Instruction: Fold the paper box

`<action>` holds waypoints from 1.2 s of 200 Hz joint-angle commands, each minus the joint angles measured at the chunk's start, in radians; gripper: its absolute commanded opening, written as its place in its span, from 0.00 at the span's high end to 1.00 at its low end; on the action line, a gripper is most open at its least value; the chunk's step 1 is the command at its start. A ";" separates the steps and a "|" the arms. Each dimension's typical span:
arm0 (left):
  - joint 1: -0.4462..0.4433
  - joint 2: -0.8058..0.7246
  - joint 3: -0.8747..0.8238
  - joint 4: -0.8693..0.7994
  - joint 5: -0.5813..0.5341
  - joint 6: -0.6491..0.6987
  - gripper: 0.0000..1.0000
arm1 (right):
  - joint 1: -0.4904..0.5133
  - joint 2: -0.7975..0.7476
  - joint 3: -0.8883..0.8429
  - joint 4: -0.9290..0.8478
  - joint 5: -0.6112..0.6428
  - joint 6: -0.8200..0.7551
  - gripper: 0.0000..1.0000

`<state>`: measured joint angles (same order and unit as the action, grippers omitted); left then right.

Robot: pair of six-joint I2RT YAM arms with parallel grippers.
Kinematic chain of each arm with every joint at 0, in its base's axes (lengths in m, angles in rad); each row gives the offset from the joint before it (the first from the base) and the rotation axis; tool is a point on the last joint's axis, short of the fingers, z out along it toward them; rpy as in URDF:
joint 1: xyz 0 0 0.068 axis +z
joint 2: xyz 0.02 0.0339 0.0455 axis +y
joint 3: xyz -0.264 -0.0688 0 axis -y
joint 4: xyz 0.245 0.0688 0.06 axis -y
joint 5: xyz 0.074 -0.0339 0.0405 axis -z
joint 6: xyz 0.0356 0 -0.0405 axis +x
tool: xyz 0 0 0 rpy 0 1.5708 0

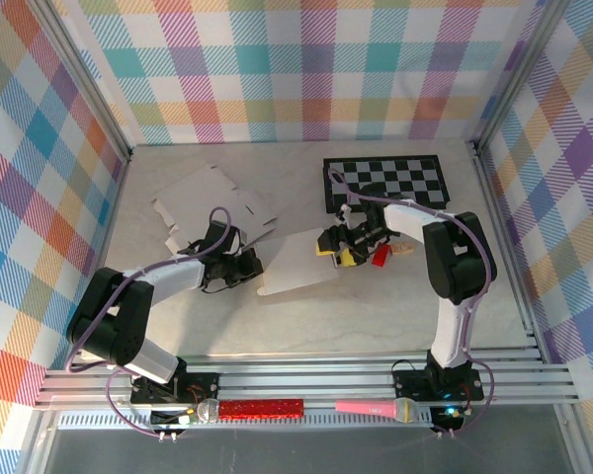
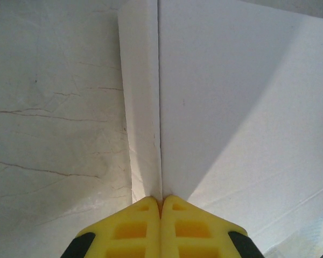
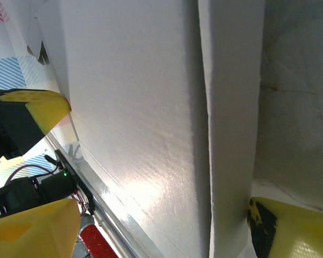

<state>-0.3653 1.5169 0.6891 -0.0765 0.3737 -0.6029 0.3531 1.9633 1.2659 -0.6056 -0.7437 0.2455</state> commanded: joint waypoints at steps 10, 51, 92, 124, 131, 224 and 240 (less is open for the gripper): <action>0.028 0.048 -0.070 -0.085 -0.056 0.021 1.00 | 0.004 -0.003 -0.024 0.029 -0.045 -0.029 0.20; 0.051 0.043 -0.092 -0.089 -0.048 0.031 1.00 | 0.003 -0.035 -0.059 0.035 0.006 -0.033 0.18; 0.057 0.057 -0.082 -0.091 -0.038 0.040 1.00 | 0.003 -0.017 -0.079 0.104 -0.032 0.016 0.19; 0.057 0.069 -0.067 -0.092 -0.036 0.042 1.00 | 0.021 0.017 -0.051 0.199 -0.132 0.093 0.26; 0.057 0.071 -0.065 -0.092 -0.034 0.042 1.00 | 0.027 0.027 -0.045 0.217 -0.145 0.110 0.28; 0.054 -0.160 0.035 -0.209 -0.069 0.081 0.71 | 0.022 -0.078 -0.129 0.437 -0.202 0.470 0.64; 0.042 -0.245 0.073 -0.246 -0.078 0.144 0.70 | 0.015 -0.104 -0.161 0.509 -0.209 0.610 0.66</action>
<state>-0.3218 1.3998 0.6842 -0.2062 0.3466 -0.5518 0.3798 1.9263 1.1381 -0.2089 -0.9161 0.6327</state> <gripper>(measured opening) 0.297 0.357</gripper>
